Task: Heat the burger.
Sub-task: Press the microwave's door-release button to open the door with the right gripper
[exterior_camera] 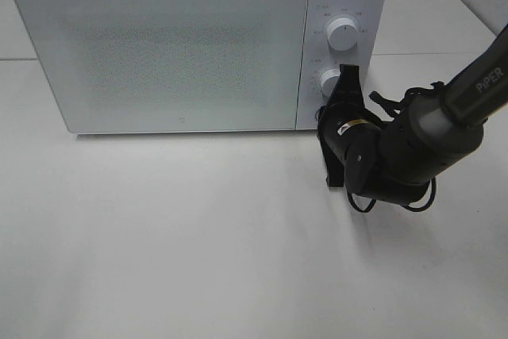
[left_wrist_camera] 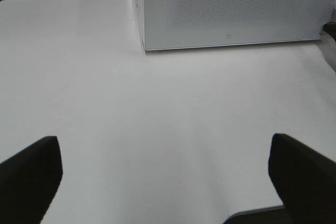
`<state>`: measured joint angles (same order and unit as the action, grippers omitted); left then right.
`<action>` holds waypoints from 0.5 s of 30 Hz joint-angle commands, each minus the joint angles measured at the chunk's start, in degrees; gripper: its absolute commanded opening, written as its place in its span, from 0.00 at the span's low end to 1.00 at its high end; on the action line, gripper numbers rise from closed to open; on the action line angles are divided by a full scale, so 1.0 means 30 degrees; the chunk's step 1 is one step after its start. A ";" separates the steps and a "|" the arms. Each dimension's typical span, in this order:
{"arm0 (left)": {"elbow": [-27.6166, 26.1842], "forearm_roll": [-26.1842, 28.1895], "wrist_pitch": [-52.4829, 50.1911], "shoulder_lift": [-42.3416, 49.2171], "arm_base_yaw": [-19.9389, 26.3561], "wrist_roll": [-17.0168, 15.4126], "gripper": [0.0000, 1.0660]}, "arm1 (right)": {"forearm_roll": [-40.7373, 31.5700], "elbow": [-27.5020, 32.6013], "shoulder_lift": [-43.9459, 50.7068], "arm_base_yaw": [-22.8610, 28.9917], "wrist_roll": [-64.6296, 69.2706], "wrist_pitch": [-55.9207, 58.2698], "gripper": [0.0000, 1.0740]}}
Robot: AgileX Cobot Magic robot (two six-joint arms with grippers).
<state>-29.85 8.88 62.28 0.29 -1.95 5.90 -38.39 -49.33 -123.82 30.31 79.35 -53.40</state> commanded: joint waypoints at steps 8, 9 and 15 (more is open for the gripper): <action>0.0000 0.0134 -0.0248 0.0306 0.0038 -0.0019 0.94 | -0.0057 -0.1394 -0.0516 -0.0325 -0.0573 -0.2827 0.00; 0.0000 0.0134 -0.0248 0.0306 0.0038 -0.0019 0.94 | -0.0076 -0.1929 -0.0879 -0.0325 -0.0554 -0.3075 0.00; 0.0000 0.0134 -0.0248 0.0306 0.0038 -0.0019 0.94 | -0.0535 -0.2559 -0.1509 -0.0535 -0.0611 -0.5233 0.00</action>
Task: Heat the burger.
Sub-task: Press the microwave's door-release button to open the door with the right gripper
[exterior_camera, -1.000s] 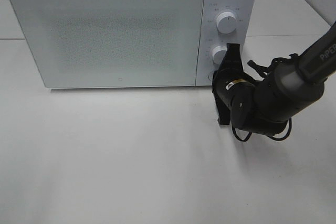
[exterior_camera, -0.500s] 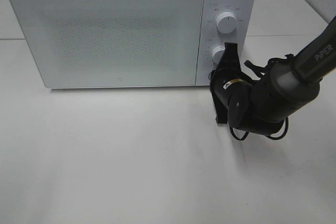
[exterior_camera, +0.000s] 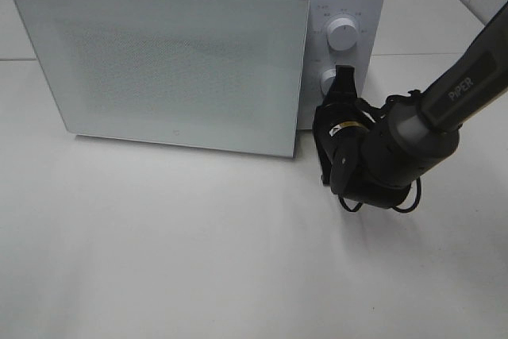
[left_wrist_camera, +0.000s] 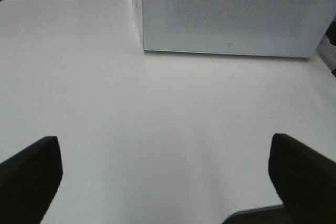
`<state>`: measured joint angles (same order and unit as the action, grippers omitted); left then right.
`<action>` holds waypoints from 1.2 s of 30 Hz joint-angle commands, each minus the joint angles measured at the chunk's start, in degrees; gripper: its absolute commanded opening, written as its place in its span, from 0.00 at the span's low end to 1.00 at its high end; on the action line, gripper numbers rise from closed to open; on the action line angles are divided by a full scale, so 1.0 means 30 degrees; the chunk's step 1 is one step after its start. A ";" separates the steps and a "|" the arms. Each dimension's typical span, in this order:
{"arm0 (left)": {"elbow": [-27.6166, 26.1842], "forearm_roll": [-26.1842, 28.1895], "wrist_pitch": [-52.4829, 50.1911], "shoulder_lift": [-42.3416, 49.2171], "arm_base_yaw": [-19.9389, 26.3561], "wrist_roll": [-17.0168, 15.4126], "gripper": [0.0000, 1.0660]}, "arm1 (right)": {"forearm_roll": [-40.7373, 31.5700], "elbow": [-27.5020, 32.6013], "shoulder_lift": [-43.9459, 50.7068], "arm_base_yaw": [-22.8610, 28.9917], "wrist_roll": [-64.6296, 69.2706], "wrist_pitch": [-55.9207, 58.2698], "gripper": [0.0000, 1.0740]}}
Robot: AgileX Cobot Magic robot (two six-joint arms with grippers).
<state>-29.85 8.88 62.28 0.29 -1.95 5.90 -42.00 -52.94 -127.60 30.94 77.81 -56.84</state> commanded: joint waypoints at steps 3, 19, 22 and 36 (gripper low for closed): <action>0.0000 0.0134 -0.0248 0.0306 0.0038 -0.0019 0.94 | 0.0726 -0.1375 -0.0248 -0.0745 -0.0134 -0.4221 0.00; 0.0000 0.0134 -0.0248 0.0306 0.0038 -0.0019 0.94 | 0.1089 -0.0993 0.0267 -0.0688 -0.0019 -0.3018 0.00; 0.0000 0.0134 -0.0248 0.0306 0.0038 -0.0019 0.94 | 0.1070 -0.0439 0.0592 -0.0688 0.0000 -0.2406 0.00; 0.0000 0.0134 -0.0248 0.0306 0.0038 -0.0019 0.94 | 0.1413 0.1337 0.2387 -0.0477 -0.0898 0.3648 0.00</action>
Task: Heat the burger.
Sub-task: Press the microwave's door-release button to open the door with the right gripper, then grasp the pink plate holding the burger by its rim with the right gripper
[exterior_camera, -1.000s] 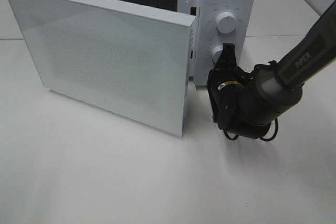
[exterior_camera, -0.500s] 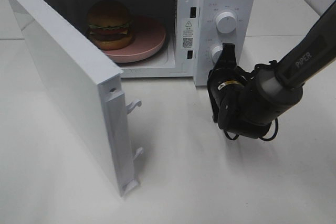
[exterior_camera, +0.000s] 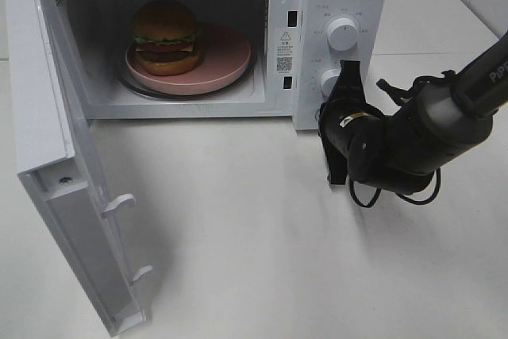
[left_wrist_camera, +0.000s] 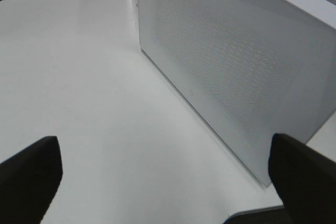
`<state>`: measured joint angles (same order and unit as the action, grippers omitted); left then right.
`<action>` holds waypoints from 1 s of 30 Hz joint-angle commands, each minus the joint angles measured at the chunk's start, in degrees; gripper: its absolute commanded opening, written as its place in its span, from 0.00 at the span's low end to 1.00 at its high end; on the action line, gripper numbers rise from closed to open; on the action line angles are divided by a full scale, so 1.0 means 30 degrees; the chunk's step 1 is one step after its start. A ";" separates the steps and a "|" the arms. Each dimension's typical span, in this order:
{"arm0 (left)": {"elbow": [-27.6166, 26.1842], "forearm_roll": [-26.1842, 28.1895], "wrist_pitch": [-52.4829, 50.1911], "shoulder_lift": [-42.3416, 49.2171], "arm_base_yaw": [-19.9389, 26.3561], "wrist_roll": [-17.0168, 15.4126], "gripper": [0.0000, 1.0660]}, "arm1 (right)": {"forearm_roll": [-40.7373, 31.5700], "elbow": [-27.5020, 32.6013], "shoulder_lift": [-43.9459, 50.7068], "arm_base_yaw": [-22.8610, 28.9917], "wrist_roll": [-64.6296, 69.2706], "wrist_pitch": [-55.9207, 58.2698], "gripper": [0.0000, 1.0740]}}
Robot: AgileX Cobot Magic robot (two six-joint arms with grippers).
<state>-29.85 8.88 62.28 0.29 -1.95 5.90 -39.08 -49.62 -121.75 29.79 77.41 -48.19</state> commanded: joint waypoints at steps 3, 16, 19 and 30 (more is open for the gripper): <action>0.0000 0.0134 -0.0248 0.0306 0.0038 -0.0019 0.94 | 0.0439 0.0477 0.0726 -0.0095 -0.1375 0.1451 0.00; 0.0000 0.0134 -0.0248 0.0306 0.0038 -0.0019 0.94 | 0.2254 0.2674 0.4412 -0.0095 -0.8251 0.4374 0.01; 0.0000 0.0134 -0.0248 0.0306 0.0038 -0.0019 0.94 | 0.3323 0.2674 0.5558 -0.0095 -1.1058 0.6169 0.01; 0.0000 0.0134 -0.0248 0.0306 0.0038 -0.0019 0.94 | 0.3743 0.2636 0.8556 -0.0095 -2.1352 1.3579 0.04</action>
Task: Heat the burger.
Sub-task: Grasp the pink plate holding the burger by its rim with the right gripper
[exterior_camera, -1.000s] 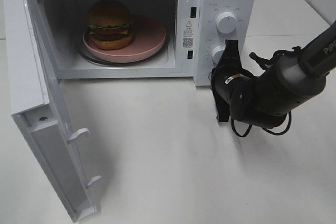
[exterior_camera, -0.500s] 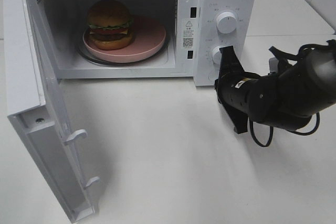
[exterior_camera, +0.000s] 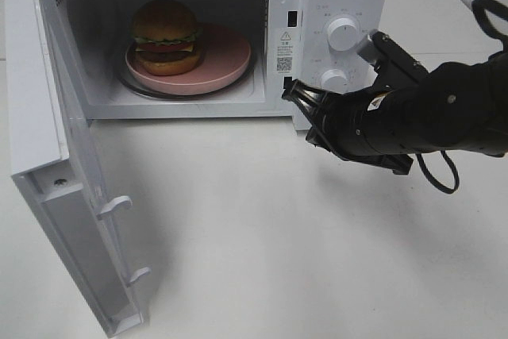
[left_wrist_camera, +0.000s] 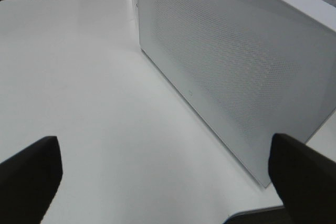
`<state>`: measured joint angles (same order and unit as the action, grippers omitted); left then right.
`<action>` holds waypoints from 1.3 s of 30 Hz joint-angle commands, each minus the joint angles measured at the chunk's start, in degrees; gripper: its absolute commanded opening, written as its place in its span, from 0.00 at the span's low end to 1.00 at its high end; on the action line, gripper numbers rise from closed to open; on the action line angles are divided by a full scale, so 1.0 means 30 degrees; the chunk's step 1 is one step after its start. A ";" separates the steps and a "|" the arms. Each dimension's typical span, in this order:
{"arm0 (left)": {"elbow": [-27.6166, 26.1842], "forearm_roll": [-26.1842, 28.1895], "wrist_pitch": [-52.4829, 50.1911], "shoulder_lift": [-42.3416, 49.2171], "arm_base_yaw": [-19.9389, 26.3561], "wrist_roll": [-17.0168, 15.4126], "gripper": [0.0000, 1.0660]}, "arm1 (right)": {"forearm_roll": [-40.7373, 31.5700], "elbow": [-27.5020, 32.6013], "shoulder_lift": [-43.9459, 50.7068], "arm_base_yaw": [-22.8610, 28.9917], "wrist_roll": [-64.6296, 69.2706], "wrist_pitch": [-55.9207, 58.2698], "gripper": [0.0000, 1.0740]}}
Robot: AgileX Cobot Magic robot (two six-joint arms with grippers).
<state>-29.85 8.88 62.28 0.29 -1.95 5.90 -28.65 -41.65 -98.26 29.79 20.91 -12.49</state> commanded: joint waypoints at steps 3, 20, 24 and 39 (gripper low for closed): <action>0.0000 0.0134 -0.0248 0.0306 0.0038 -0.0019 0.94 | 0.0286 -0.0019 0.0955 -0.0095 -0.3189 0.2330 0.05; 0.0000 0.0134 -0.0248 0.0306 0.0038 -0.0019 0.94 | 0.5195 -0.3648 0.2464 -0.0095 -1.5966 1.5565 0.07; 0.0000 0.0134 -0.0248 0.0306 0.0038 -0.0019 0.94 | 0.5176 -0.4488 0.2464 -0.0095 -1.9404 1.6979 0.08; 0.0000 0.0134 -0.0248 0.0306 0.0038 -0.0019 0.94 | 0.9225 -0.7296 0.2464 -0.0095 -3.0138 1.9500 0.15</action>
<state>-29.85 8.88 62.28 0.29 -1.95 5.90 -4.58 -62.74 -91.16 29.79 -67.09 45.72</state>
